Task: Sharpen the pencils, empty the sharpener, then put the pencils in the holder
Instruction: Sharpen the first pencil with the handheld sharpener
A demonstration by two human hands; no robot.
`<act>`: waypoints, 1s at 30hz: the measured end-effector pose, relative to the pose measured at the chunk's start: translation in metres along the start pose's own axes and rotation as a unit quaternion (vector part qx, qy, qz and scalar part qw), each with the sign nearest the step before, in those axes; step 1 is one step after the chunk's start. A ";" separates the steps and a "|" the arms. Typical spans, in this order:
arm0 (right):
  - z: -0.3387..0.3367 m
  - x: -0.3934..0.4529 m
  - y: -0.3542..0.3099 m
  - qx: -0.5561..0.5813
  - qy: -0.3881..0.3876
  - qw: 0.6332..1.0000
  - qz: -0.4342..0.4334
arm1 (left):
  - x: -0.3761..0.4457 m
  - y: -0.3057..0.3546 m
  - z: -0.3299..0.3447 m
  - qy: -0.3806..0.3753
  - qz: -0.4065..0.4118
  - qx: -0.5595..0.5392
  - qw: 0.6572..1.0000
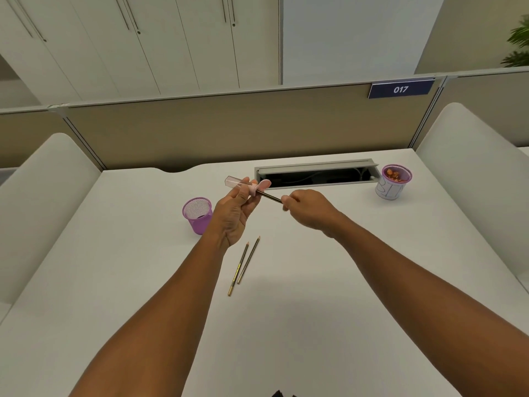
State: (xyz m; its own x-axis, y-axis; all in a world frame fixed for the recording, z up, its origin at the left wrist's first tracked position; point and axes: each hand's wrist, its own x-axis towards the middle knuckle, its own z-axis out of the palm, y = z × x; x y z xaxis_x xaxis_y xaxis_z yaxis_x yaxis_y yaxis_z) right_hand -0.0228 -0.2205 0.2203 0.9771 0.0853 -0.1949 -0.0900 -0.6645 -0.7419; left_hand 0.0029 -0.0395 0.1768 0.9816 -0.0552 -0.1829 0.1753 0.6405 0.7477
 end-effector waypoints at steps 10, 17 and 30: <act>0.019 -0.007 0.029 -0.211 0.286 0.906 -0.230 | 0.001 -0.004 0.003 0.009 -0.009 -0.012 1.000; 0.001 0.007 0.006 -0.031 0.033 0.997 0.067 | 0.003 -0.005 0.004 -0.024 -0.014 -0.030 0.999; 0.016 -0.001 0.021 -0.251 0.288 0.899 -0.215 | 0.009 -0.003 0.006 0.009 -0.009 -0.034 0.999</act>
State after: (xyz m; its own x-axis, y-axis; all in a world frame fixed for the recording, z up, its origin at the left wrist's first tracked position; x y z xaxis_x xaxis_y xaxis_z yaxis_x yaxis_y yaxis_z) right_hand -0.0284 -0.2220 0.1946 0.8518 0.1118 0.5118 0.2768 -0.9255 -0.2584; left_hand 0.0121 -0.0465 0.1763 0.9769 -0.0535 -0.2068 0.1858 0.6908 0.6988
